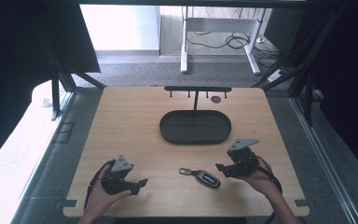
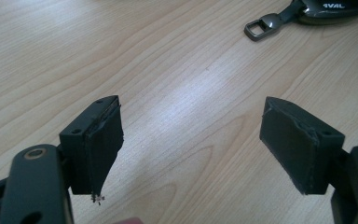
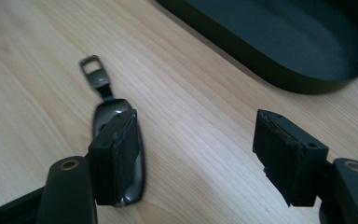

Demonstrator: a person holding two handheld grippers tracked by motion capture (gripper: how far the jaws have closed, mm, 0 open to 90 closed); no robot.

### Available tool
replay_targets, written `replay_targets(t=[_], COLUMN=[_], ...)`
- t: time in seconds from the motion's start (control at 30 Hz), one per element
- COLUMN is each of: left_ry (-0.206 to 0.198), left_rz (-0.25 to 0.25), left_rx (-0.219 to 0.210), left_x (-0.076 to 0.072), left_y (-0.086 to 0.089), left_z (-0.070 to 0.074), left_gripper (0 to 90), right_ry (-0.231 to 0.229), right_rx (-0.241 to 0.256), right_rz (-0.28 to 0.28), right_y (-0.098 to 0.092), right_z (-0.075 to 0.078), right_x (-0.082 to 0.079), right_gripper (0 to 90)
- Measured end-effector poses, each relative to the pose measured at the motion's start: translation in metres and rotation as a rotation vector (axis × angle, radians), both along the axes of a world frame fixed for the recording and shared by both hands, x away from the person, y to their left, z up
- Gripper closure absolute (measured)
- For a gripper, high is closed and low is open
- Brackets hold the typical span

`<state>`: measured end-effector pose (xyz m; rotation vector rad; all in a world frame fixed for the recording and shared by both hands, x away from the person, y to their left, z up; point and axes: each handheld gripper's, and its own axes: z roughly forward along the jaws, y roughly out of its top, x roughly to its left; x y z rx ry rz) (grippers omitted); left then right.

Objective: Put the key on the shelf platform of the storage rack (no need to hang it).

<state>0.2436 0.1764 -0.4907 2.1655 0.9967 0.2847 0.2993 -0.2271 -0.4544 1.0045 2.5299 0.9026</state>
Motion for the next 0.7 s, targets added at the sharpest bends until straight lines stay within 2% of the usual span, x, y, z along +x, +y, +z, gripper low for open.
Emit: replay_targets(t=[0.23,0.6,0.7], left_ry=[0.002,0.003,0.006], left_rz=[0.002,-0.007,-0.005], left_rx=[0.001,0.003,0.004], left_x=[0.001,0.001,0.0], left_y=[0.001,0.0,-0.001], left_z=[-0.001,-0.001,-0.002], left_gripper=[21.7,21.8,21.7], right_ry=[0.025,0.048,0.057], right_rx=[-0.028,-0.053,-0.046], right_rz=[0.064,0.122,0.142], right_y=[0.023,0.044,0.048], right_z=[-0.002,-0.005,-0.005], right_x=[0.002,0.003,0.003], right_gripper=[32.4,32.7,32.9])
